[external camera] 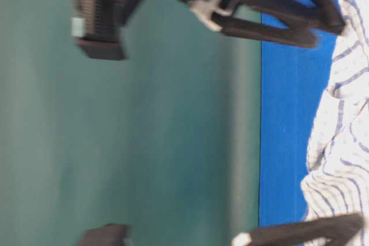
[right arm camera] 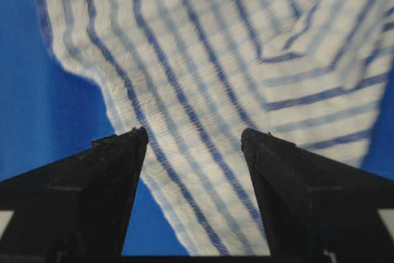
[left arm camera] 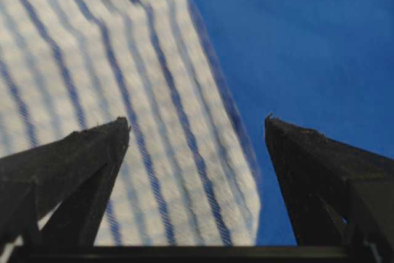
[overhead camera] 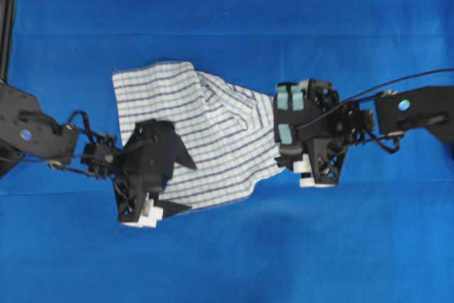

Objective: Lift the towel with both arms.

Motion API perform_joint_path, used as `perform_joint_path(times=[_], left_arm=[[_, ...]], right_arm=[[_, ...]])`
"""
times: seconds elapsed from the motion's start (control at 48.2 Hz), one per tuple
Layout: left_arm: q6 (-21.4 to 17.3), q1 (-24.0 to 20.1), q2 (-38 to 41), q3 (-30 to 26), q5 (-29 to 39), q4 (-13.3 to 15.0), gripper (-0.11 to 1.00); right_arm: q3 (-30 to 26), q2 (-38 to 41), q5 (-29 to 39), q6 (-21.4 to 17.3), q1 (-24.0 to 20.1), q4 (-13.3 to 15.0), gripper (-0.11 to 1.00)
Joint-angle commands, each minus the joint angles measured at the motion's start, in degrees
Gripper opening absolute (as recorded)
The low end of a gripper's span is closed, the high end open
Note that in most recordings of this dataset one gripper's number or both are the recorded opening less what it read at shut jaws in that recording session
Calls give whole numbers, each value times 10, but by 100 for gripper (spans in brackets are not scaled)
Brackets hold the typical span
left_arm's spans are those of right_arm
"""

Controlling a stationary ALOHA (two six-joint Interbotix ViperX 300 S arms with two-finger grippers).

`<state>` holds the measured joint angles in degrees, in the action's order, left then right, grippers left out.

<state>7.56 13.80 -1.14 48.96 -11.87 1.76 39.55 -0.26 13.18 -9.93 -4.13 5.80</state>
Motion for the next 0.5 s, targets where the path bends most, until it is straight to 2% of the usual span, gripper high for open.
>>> perform_joint_path(times=[0.0, 0.27, 0.477], left_arm=[[-1, 6, 20, -16, -8, 1, 90], [0, 18, 105, -37, -36, 4, 90], [17, 18, 135, -40, -41, 4, 90]], right_arm=[[-5, 12, -20, 0, -10, -5, 65], [1, 68, -73, 0, -14, -23, 65], [1, 92, -78, 0, -13, -28, 65]])
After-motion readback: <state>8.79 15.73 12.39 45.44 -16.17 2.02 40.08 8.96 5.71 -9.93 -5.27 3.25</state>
